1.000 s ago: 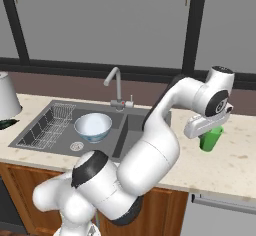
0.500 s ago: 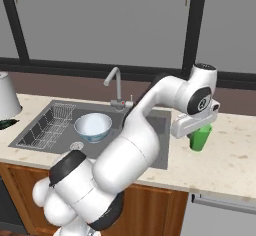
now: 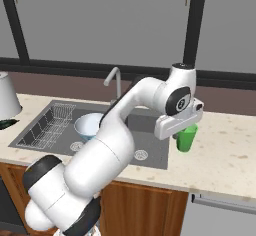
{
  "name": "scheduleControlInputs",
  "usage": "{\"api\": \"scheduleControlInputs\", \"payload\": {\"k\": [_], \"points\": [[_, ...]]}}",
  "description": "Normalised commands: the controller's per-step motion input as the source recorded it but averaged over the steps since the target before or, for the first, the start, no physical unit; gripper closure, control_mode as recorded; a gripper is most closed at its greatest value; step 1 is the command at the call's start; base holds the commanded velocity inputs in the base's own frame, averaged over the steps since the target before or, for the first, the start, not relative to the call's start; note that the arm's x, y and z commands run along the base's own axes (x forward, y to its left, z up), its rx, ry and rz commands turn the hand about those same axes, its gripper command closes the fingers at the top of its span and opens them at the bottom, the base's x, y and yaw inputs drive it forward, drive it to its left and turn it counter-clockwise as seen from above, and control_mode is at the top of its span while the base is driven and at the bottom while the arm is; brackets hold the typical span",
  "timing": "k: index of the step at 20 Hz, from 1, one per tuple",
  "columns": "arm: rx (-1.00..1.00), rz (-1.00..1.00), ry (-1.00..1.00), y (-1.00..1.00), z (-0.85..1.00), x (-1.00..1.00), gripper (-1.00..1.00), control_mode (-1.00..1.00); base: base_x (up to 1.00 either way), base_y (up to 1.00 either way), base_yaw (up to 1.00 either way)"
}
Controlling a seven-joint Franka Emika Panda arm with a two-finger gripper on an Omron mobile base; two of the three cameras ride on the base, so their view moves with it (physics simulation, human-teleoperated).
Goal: Remove the squash and eggplant from the sink. Then move the bowl and cup from the counter to the sink for washing.
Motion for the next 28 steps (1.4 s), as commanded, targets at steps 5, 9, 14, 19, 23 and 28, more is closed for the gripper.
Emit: {"api": "scheduleControlInputs", "payload": {"k": [5,9,14,19,23,28], "points": [[-0.01,0.0,0.0,0.43,0.06,-0.12,1.0,-1.0,0.0,0.0,0.0],[-0.02,-0.01,0.0,0.44,0.08,-0.05,1.0,-1.0,0.0,0.0,0.0],[-0.04,-0.02,-0.03,0.46,0.06,-0.05,1.0,-1.0,0.0,0.0,0.0],[-0.02,-0.04,-0.02,0.48,0.02,-0.02,1.0,-1.0,0.0,0.0,0.0],[-0.02,-0.06,-0.01,0.5,0.0,0.0,1.0,-1.0,0.0,0.0,0.0],[-0.01,-0.08,-0.02,0.51,0.01,0.0,1.0,-1.0,0.0,0.0,0.0]]}}
